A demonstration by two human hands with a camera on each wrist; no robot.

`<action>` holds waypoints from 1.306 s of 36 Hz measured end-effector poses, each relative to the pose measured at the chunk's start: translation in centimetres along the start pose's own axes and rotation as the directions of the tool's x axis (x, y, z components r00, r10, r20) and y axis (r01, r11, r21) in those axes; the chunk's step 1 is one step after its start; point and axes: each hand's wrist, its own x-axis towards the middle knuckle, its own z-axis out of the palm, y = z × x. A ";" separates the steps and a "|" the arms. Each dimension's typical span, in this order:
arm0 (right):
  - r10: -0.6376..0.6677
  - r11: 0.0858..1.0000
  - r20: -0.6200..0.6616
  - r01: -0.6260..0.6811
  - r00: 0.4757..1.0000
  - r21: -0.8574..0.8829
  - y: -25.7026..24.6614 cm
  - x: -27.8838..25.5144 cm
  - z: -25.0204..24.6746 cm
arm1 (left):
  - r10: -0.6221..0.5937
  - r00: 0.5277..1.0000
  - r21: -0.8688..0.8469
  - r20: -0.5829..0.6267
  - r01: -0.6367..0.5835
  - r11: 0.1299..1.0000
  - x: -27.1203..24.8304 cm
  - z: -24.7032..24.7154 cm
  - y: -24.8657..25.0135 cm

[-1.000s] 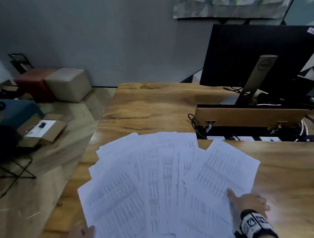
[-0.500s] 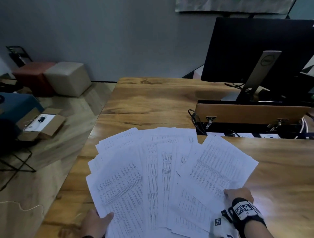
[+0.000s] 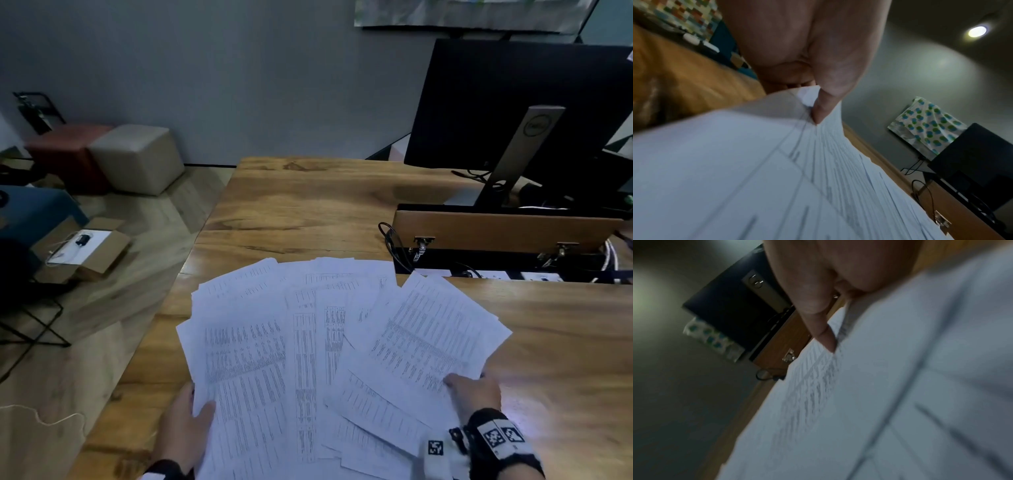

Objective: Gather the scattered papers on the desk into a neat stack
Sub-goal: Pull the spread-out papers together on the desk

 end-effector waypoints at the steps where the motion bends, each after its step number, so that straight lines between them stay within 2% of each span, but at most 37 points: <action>1: 0.017 0.997 0.057 -0.021 0.998 0.070 -0.2 -0.2 -0.3 | 0.026 1.000 -0.023 -0.015 -0.026 0.999 -0.1 -0.3 0.5; 4: 0.032 0.969 0.237 -0.089 0.971 0.232 -0.7 0.0 -1.2 | 0.106 0.993 -0.111 -0.045 -0.110 0.988 -0.6 -1.4 2.3; 6: -0.030 0.964 0.310 -0.054 0.950 0.259 -1.0 -0.3 -2.0 | 0.167 0.985 -0.160 -0.048 -0.173 0.972 -0.9 -2.4 3.5; 11: -0.184 0.964 0.374 0.093 0.909 0.248 -1.8 -0.7 -3.8 | 0.247 0.968 -0.223 -0.044 -0.250 0.942 -0.7 -4.8 6.1; 14: -0.223 0.954 0.433 0.103 0.873 0.283 -2.4 -1.3 -4.4 | 0.297 0.954 -0.258 -0.033 -0.295 0.920 -0.4 -5.5 7.5; 17: -0.267 0.930 0.502 0.084 0.822 0.357 -3.5 -2.4 -4.7 | 0.287 0.958 -0.351 -0.020 -0.276 0.895 -0.1 -5.2 8.5; 21: -0.314 0.912 0.633 0.041 0.708 0.407 -4.9 -4.7 -4.0 | 0.244 0.967 -0.521 0.068 -0.174 0.836 0.4 -3.9 9.3; 26: -0.279 0.956 0.740 0.103 0.612 0.275 -5.4 -6.8 -0.7 | 0.255 0.947 -0.580 0.193 -0.100 0.809 2.2 -0.1 8.2; 29: -0.231 0.972 0.789 0.176 0.569 0.158 -4.8 -7.1 1.9 | 0.250 0.922 -0.552 0.297 -0.048 0.833 2.9 2.2 7.2; 32: -0.195 0.972 0.795 0.219 0.575 0.080 -3.8 -7.0 4.0 | 0.177 0.928 -0.517 0.329 0.019 0.856 3.4 3.8 6.6; 36: -0.145 0.981 0.790 0.191 0.596 0.035 -2.4 -6.6 5.6 | 0.089 0.907 -0.488 0.412 0.137 0.862 3.9 4.4 5.2; 38: -0.142 0.982 0.772 0.187 0.620 0.031 -1.9 -6.4 6.1 | 0.073 0.900 -0.518 0.430 0.180 0.836 3.9 4.6 4.8; 43: -0.194 0.971 0.733 0.236 0.652 0.047 -1.3 -7.0 7.3 | -0.021 0.916 -0.574 0.400 0.269 0.774 2.8 4.6 5.4; 45: -0.228 0.959 0.717 0.278 0.658 0.051 -1.2 -7.5 7.7 | 0.008 0.911 -0.559 0.412 0.246 0.791 2.7 4.5 5.5; 47: -0.270 0.940 0.712 0.337 0.648 0.049 -1.1 -8.1 8.1 | 0.061 0.912 -0.497 0.406 0.165 0.852 3.1 4.5 5.4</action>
